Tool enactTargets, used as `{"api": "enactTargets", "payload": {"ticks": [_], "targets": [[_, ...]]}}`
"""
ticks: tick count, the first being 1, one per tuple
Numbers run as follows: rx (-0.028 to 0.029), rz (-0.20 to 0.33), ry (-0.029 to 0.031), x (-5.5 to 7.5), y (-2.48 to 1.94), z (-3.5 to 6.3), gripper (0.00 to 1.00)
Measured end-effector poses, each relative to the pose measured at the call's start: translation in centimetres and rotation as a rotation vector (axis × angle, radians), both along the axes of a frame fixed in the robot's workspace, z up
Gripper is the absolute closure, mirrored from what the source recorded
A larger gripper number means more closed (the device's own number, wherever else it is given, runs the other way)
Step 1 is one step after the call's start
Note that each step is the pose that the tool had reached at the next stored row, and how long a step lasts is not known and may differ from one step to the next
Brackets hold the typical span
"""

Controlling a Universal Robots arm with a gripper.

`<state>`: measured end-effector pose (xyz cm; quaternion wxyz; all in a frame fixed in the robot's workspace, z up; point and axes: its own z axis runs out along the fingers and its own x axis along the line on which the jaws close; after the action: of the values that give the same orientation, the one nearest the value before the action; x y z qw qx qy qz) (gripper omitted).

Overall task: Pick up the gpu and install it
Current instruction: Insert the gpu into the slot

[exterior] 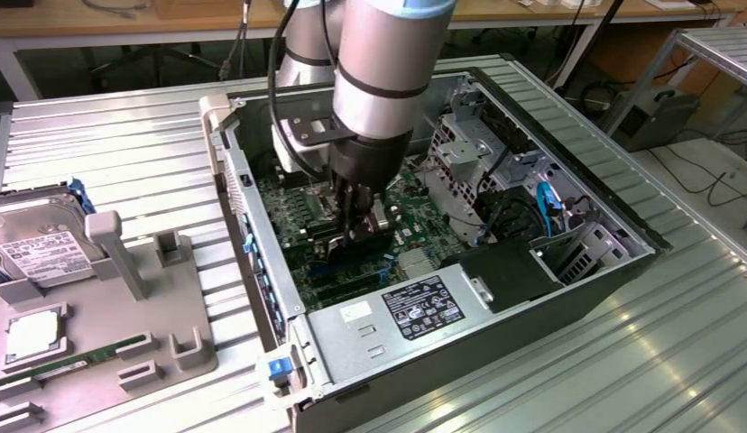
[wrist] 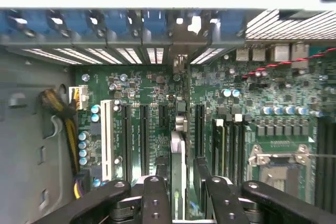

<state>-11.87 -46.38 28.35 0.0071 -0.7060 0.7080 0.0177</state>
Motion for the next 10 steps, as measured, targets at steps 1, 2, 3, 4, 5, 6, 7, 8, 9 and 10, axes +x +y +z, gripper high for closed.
{"api": "enactTargets", "payload": {"ticks": [1,2,3,4,5,6,7,8,9,10], "targets": [[-0.0002,0.000,0.0001,0.00,0.03,0.62,0.66],[-0.0002,0.000,0.0001,-0.01,0.05,0.98,0.66],[0.0001,0.000,-0.0001,-0.01,0.10,0.99,0.68],[0.0000,0.000,-0.0001,-0.08,0.15,1.00,0.75],[0.0001,0.000,-0.0001,-0.13,0.18,0.99,0.81],[0.0001,0.000,-0.0001,-0.25,0.22,0.96,0.87],[0.0001,0.000,-0.0001,-0.37,0.28,0.93,0.89],[0.0000,0.000,0.0000,-0.39,0.29,0.92,0.89],[-0.0001,0.000,0.0000,-0.40,0.29,0.93,0.89],[-0.0001,0.000,0.0000,-0.40,0.29,0.93,0.89]]}}
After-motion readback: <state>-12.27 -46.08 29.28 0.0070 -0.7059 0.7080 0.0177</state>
